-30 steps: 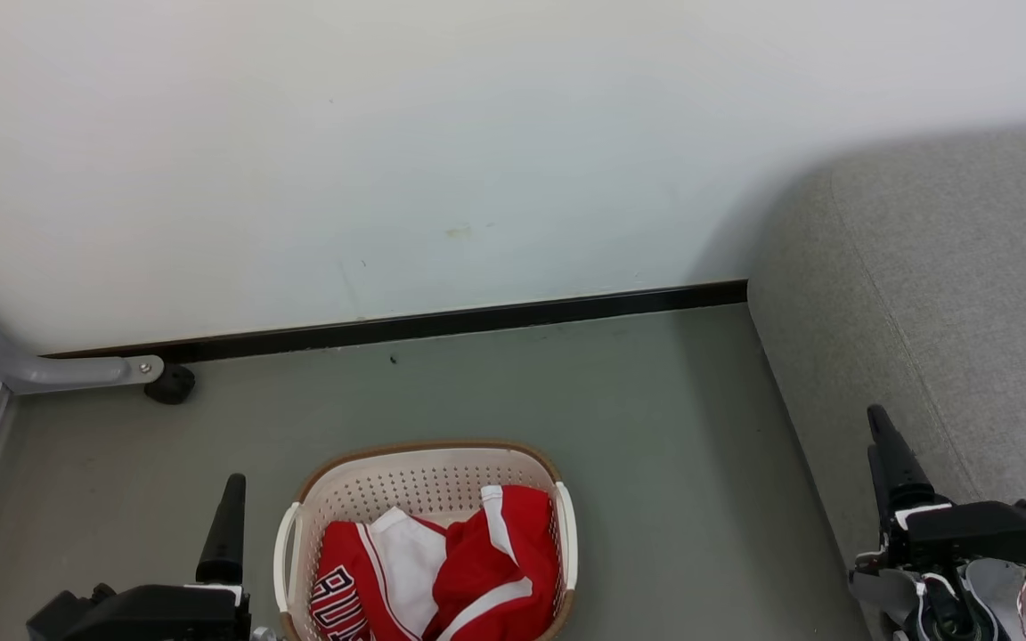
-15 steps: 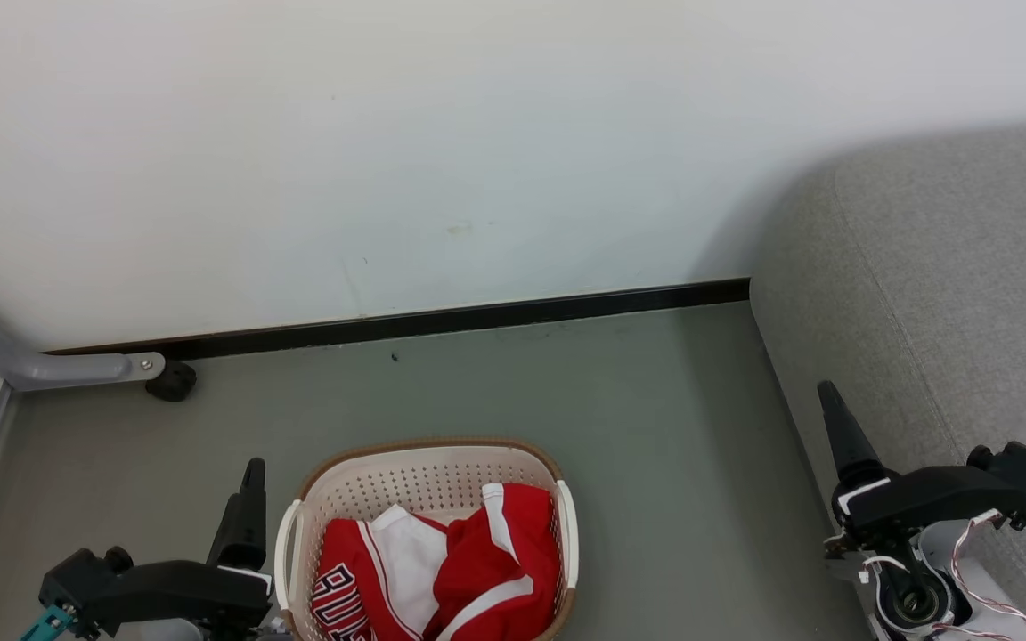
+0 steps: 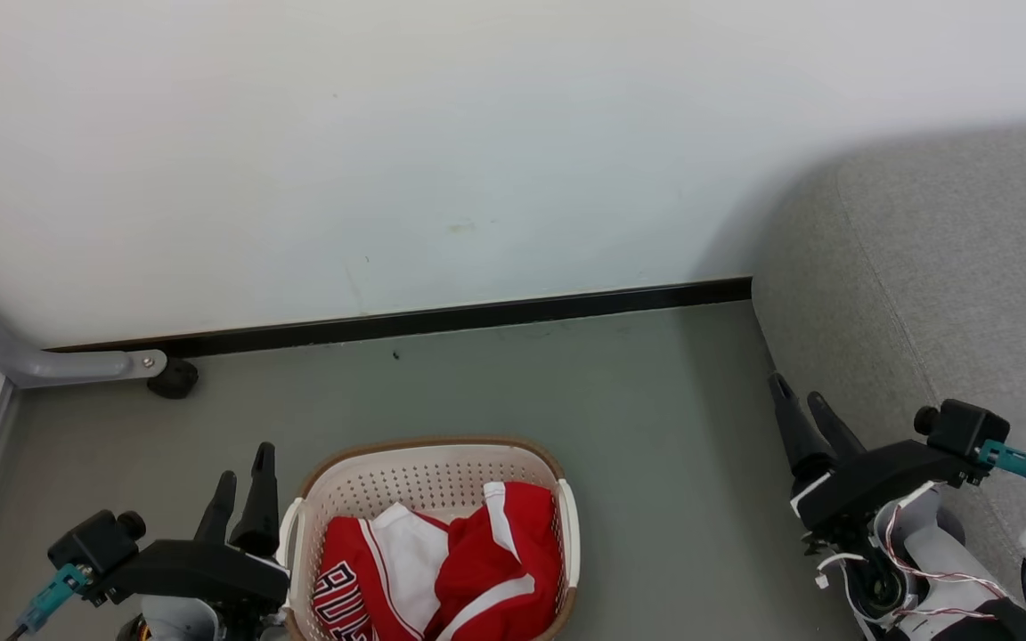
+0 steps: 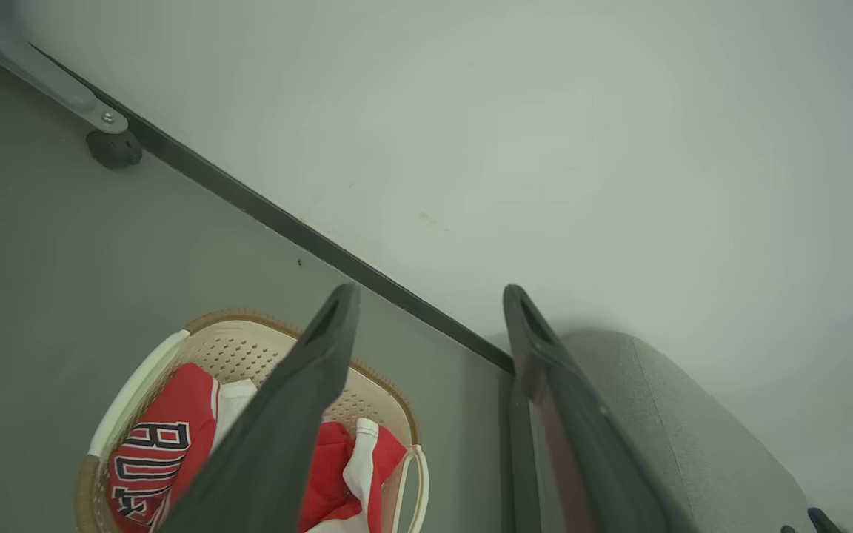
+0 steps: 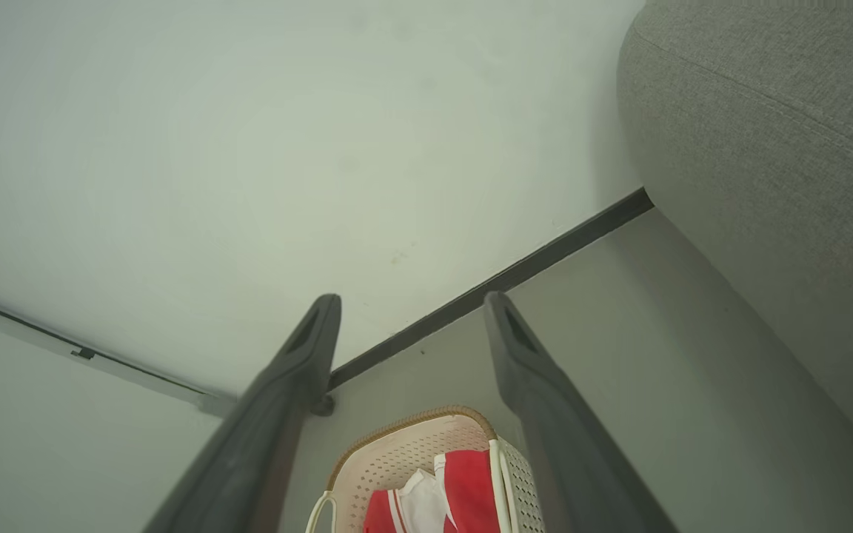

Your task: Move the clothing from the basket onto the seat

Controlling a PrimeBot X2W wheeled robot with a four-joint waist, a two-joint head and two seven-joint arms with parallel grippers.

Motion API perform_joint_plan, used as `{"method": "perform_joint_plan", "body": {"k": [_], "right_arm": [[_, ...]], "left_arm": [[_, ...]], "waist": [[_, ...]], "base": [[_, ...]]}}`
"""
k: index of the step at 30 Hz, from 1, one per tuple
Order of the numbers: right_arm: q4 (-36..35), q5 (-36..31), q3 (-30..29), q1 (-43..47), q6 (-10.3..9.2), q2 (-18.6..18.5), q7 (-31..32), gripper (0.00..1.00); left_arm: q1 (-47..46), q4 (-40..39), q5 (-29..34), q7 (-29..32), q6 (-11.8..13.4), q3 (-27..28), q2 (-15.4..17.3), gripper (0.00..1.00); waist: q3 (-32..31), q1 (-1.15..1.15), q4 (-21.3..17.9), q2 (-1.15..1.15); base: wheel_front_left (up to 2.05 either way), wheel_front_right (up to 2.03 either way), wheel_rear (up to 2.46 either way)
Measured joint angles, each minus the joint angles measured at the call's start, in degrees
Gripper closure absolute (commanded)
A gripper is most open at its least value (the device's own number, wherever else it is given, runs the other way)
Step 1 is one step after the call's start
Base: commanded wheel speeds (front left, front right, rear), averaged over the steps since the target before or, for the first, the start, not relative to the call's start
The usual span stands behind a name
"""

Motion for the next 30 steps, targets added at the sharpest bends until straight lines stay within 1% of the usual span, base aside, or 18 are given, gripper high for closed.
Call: {"method": "perform_joint_plan", "body": {"k": [3, 5, 6, 7, 13, 16, 24, 29, 30], "right_arm": [[1.3, -2.2, 1.7, -1.2, -0.01, -0.4, -0.7, 0.00], [2.2, -3.5, 2.7, -2.0, -0.01, -0.6, -1.1, 0.00], [2.2, -3.5, 2.7, -2.0, -0.01, -0.6, -1.1, 0.00], [3.0, -4.8, 3.7, -2.8, -0.07, -0.9, -1.5, 0.00], [5.6, -9.4, 6.9, -5.4, -0.52, -1.6, -2.9, 0.00], [6.5, -10.8, 7.9, -6.3, -0.58, -1.7, -3.4, 0.00], [10.0, -15.9, 11.7, -9.6, -1.00, -2.4, -5.0, 0.00], [12.0, -19.0, 13.9, -11.7, -1.12, -2.8, -6.2, 0.00], [12.3, -19.7, 14.3, -12.1, -1.44, -2.8, -6.4, 0.00]], "left_arm": [[-0.2, 0.2, 3.2, -0.8, 0.7, -0.4, 0.3, 0.00], [-0.3, 0.5, 5.0, -1.1, 0.7, -0.9, 0.6, 0.00], [-0.3, 0.5, 5.0, -1.1, 0.7, -0.9, 0.6, 0.00], [-0.7, 0.7, 7.0, -1.5, 1.1, -1.4, 0.8, 0.00], [-1.4, 1.2, 13.1, -2.8, 2.2, -2.2, 1.2, 0.00], [-1.6, 1.4, 14.6, -3.1, 2.8, -2.5, 1.3, 0.00], [-2.7, 1.9, 22.2, -4.8, 4.6, -3.1, 2.0, 0.00], [-3.7, 2.3, 26.7, -5.8, 5.2, -3.2, 2.4, 0.00], [-3.8, 2.4, 27.6, -6.1, 5.2, -3.3, 2.4, 0.00]], "waist": [[0.0, 0.00, 0.1, 0.00], [0.1, 0.00, 0.2, 0.00], [0.1, 0.00, 0.2, 0.00], [0.1, 0.00, 0.3, 0.00], [0.3, 0.00, 0.4, 0.00], [0.4, 0.00, 0.5, 0.00], [0.7, 0.00, 0.4, 0.00], [0.9, 0.00, 0.3, 0.00], [1.0, 0.00, 0.3, 0.00]], "base": [[0.00, 0.00, 0.00], [0.00, 0.00, 0.00], [0.00, 0.00, 0.00], [0.00, 0.00, 0.00], [0.00, 0.00, 0.00], [0.00, 0.00, 0.00], [0.00, 0.00, 0.00], [0.00, 0.00, 0.00], [0.00, 0.00, 0.00]]}}
